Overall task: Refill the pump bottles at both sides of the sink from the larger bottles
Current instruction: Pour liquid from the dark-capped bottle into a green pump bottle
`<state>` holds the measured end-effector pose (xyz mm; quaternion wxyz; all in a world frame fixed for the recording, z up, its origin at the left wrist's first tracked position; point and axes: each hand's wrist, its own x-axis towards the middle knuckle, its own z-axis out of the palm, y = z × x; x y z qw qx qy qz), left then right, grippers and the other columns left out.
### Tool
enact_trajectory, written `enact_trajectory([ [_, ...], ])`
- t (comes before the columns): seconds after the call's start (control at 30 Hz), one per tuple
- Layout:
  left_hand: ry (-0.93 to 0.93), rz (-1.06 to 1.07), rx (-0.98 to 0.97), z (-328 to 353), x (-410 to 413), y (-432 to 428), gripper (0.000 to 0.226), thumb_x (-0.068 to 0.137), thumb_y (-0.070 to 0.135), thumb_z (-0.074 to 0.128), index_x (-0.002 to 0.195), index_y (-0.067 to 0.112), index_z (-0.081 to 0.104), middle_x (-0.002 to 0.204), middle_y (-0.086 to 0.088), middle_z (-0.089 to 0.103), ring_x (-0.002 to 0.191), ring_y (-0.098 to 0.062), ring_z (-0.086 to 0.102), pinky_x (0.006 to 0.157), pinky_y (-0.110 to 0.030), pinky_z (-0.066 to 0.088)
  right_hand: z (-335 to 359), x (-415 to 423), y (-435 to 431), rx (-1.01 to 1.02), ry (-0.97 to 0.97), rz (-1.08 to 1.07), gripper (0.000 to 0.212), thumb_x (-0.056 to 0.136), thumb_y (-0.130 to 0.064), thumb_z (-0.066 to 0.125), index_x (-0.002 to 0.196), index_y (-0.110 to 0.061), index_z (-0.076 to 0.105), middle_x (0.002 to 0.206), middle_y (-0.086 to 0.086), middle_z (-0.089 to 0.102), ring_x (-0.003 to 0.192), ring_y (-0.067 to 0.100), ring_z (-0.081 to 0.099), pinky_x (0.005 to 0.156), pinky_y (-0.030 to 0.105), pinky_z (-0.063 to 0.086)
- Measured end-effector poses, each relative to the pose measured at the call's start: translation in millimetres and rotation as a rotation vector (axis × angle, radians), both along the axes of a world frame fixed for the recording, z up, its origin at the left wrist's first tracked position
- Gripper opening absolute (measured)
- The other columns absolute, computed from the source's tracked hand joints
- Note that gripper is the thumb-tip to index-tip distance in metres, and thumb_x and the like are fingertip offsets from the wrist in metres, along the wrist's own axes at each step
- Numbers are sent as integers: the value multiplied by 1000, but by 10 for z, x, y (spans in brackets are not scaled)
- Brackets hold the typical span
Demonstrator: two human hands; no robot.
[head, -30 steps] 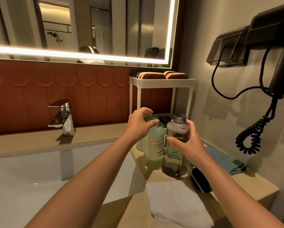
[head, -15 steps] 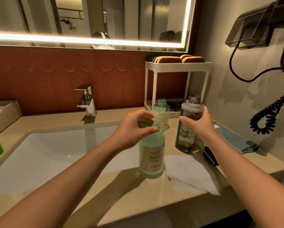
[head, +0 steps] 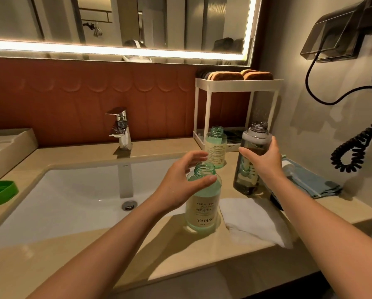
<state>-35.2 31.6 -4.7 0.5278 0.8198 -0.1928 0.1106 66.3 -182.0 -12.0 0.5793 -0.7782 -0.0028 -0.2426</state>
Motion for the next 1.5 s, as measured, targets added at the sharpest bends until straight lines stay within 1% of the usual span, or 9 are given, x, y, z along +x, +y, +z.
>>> enact_trajectory([
  [0.2, 80, 37, -93, -98, 24, -51, 70, 63, 38, 81, 124, 29, 47, 123, 4, 58, 115, -14, 54, 101, -36, 45, 59, -19, 27, 30, -64, 24, 78, 71, -32, 78, 135, -18, 36, 133, 3, 50, 121, 22, 49, 98, 44, 45],
  [0.3, 101, 29, -108, -190, 34, -78, 79, 51, 50, 82, 119, 34, 47, 117, 7, 59, 108, -12, 58, 93, -31, 49, 161, -54, 30, 33, -107, 39, 69, 72, -31, 78, 130, -19, 41, 126, 2, 54, 114, 20, 52, 94, 42, 48],
  [0.43, 94, 15, -84, -223, 39, -99, 72, 59, 36, 86, 118, 35, 45, 115, 10, 57, 105, -8, 56, 85, -22, 48, 311, -159, 22, 21, -152, 113, 61, 73, -27, 77, 124, -19, 45, 119, 1, 57, 109, 19, 55, 88, 37, 50],
  [0.6, 60, 61, -88, -262, 66, -105, 77, 44, 60, 75, 112, 28, 57, 106, 10, 65, 99, -10, 62, 85, -29, 52, 421, -342, -17, -72, -147, 192, 62, 66, -34, 80, 120, -24, 50, 114, -1, 61, 107, 19, 58, 92, 45, 51],
  [0.8, 25, 110, -121, -327, 72, -130, 69, 49, 56, 75, 111, 30, 59, 106, 9, 66, 100, -11, 61, 87, -35, 52, 540, -636, -87, -220, -100, 326, 54, 66, -23, 81, 111, -28, 52, 109, -4, 61, 104, 18, 59, 90, 48, 52],
  [0.97, 25, 120, -151, -328, 62, -153, 59, 58, 41, 79, 111, 29, 58, 106, 8, 66, 99, -12, 61, 84, -33, 51, 558, -858, -126, -367, -72, 381, 55, 65, -20, 82, 112, -23, 52, 104, -10, 61, 97, 8, 60, 82, 30, 52],
  [1.13, 40, 119, -155, -338, 79, -158, 72, 51, 52, 78, 115, 24, 59, 108, 5, 66, 101, -17, 61, 87, -38, 52, 521, -953, -169, -491, -61, 400, 51, 62, -21, 84, 98, -34, 50, 101, -15, 59, 93, 2, 58, 72, 17, 46],
  [1.37, 9, 114, -174, -365, 99, -152, 70, 50, 54, 75, 112, 24, 62, 104, 5, 68, 98, -15, 63, 88, -42, 53, 465, -1034, -206, -712, 15, 405, 66, 61, -29, 84, 117, -24, 48, 108, -6, 59, 96, 13, 58, 82, 38, 52],
  [1.5, 1, 101, -182, -361, 96, -157, 73, 49, 54, 75, 112, 21, 62, 103, 5, 68, 97, -15, 64, 86, -38, 54, 456, -1042, -172, -784, 26, 430, 65, 58, -36, 83, 112, -27, 48, 105, -8, 59, 93, 13, 58, 79, 42, 53],
])
